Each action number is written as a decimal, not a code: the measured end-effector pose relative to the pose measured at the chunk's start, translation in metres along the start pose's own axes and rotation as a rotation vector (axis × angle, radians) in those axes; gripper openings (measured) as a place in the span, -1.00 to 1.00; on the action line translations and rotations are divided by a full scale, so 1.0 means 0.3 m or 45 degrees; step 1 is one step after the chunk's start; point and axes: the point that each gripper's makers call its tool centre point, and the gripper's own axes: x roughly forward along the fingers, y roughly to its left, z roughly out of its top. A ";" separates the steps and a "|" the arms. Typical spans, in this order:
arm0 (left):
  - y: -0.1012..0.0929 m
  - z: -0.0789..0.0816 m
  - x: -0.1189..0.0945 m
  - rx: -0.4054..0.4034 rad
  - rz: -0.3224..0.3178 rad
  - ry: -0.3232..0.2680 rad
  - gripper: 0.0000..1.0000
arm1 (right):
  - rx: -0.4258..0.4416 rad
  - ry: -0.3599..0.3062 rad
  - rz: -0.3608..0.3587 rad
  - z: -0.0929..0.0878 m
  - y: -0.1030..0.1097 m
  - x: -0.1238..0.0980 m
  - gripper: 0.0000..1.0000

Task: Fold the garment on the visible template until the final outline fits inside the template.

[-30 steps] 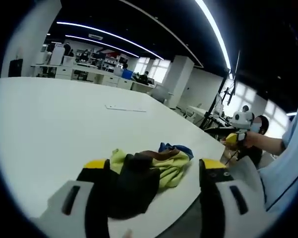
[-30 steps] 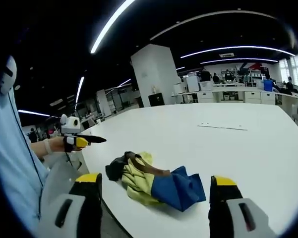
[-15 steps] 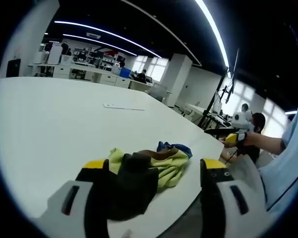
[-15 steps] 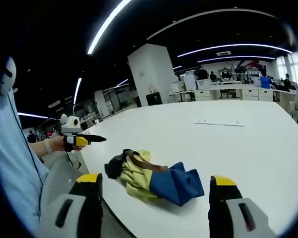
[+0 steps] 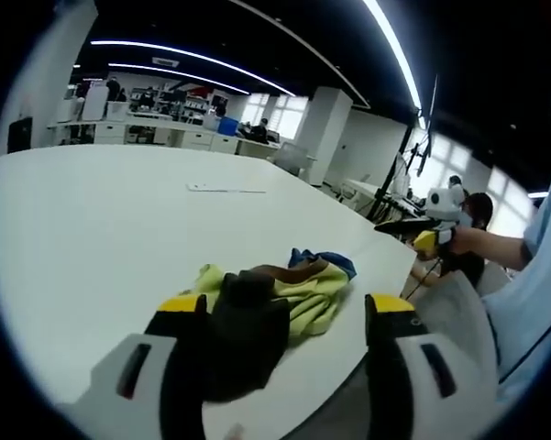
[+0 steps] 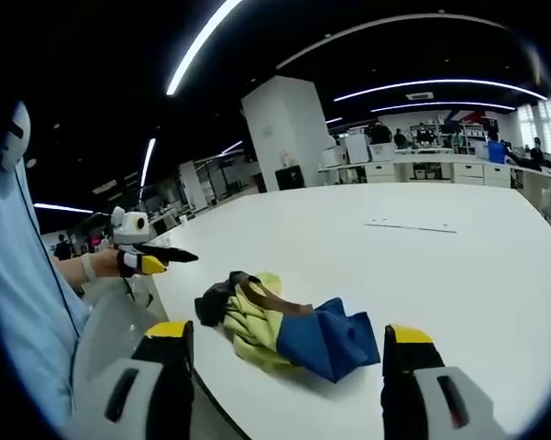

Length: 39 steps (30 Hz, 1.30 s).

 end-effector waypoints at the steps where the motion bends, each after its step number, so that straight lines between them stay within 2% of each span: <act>1: 0.001 0.002 0.001 0.000 0.003 -0.001 0.35 | -0.004 0.006 0.004 -0.001 -0.001 0.000 0.69; 8: -0.006 -0.004 0.015 0.010 0.012 0.011 0.27 | -0.019 0.050 0.031 -0.018 -0.006 -0.001 0.55; 10: -0.008 -0.004 0.021 0.009 0.015 0.008 0.23 | -0.023 0.066 0.036 -0.027 -0.013 0.001 0.45; 13: -0.014 -0.004 0.034 0.003 0.016 0.004 0.17 | -0.022 0.087 0.071 -0.038 -0.008 0.010 0.39; 15: -0.020 -0.008 0.050 0.018 0.026 0.013 0.11 | -0.034 0.101 0.085 -0.045 -0.008 0.018 0.33; 17: -0.025 -0.027 0.070 0.071 0.034 0.057 0.06 | -0.037 0.108 0.095 -0.048 -0.007 0.026 0.29; 21: -0.033 -0.051 0.115 0.082 0.038 0.096 -0.06 | -0.059 0.137 0.117 -0.061 -0.003 0.046 0.16; 28: -0.029 -0.063 0.185 0.105 0.056 0.113 -0.36 | -0.092 0.208 0.167 -0.094 0.003 0.066 0.07; 33: -0.006 -0.073 0.219 0.102 0.091 0.131 -0.53 | -0.073 0.240 0.193 -0.102 -0.007 0.081 -0.20; 36: 0.006 -0.077 0.232 0.100 0.107 0.145 -0.60 | -0.055 0.260 0.179 -0.109 -0.030 0.104 -0.28; 37: 0.012 -0.086 0.239 0.094 0.113 0.161 -0.61 | -0.033 0.281 0.153 -0.120 -0.048 0.115 -0.37; 39: 0.014 -0.104 0.246 0.109 0.118 0.194 -0.61 | -0.003 0.291 0.169 -0.133 -0.053 0.135 -0.56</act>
